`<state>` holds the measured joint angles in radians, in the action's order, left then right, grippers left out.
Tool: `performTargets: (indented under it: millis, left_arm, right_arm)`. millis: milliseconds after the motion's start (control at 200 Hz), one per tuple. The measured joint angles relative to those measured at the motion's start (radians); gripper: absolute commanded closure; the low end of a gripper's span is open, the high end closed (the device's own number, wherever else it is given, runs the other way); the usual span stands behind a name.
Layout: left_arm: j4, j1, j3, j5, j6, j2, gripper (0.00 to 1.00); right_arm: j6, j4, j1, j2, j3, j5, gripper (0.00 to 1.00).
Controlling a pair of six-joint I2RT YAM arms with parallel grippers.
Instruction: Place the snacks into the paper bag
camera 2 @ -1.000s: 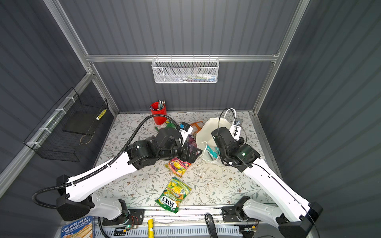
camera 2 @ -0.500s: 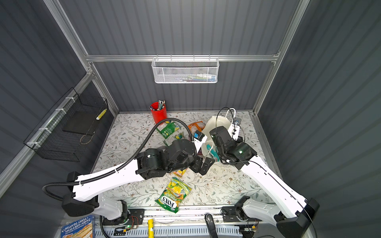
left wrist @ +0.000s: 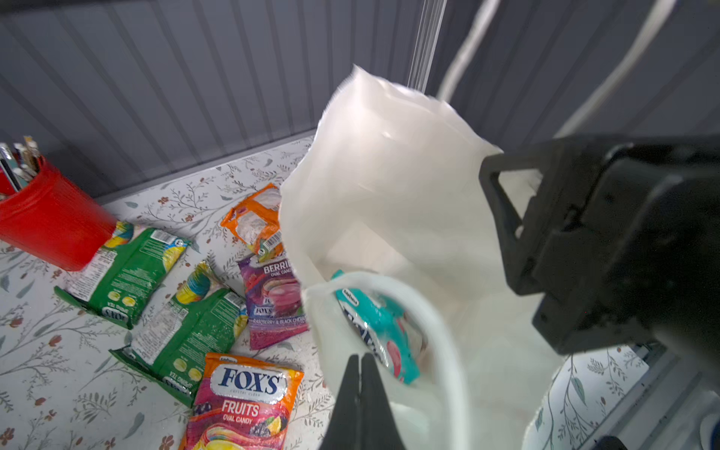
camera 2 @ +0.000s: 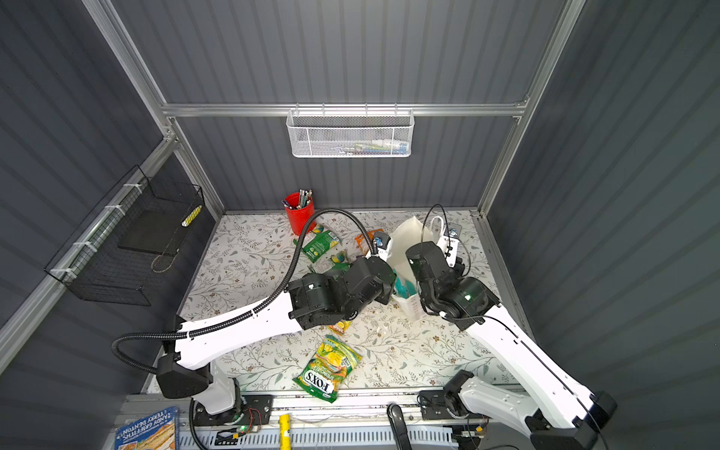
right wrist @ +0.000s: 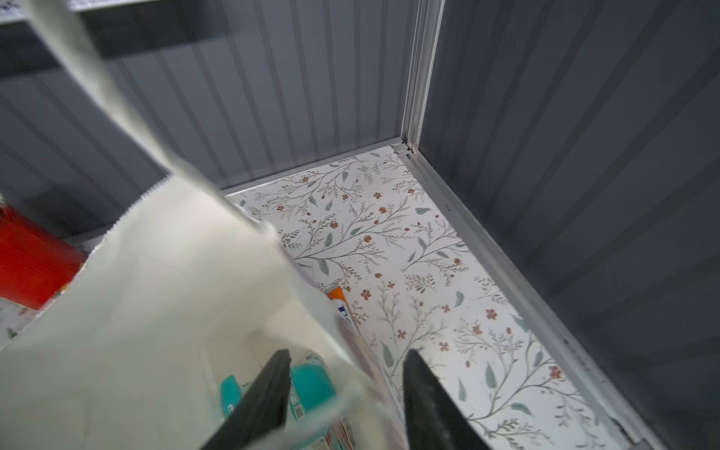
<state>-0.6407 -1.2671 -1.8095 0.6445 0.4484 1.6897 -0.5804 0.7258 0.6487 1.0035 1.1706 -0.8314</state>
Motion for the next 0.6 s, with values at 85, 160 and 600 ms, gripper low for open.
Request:
performTargets:
  millis: [85,160,600]
  left_arm:
    - [-0.004,0.027,-0.002,0.003,-0.003,-0.007,1.0]
    - [-0.003,0.05,0.004,0.002,-0.003,-0.011,1.0]
    - [0.036,0.07,0.078,-0.035,-0.003,-0.051,1.0]
  right_arm:
    - [0.02,0.0,-0.022,-0.024,0.002,0.034,0.09]
    - [0.04,0.009,-0.044,-0.036,0.006,0.058,0.05]
    - [-0.047,0.175,-0.054,-0.018,0.051,0.226,0.23]
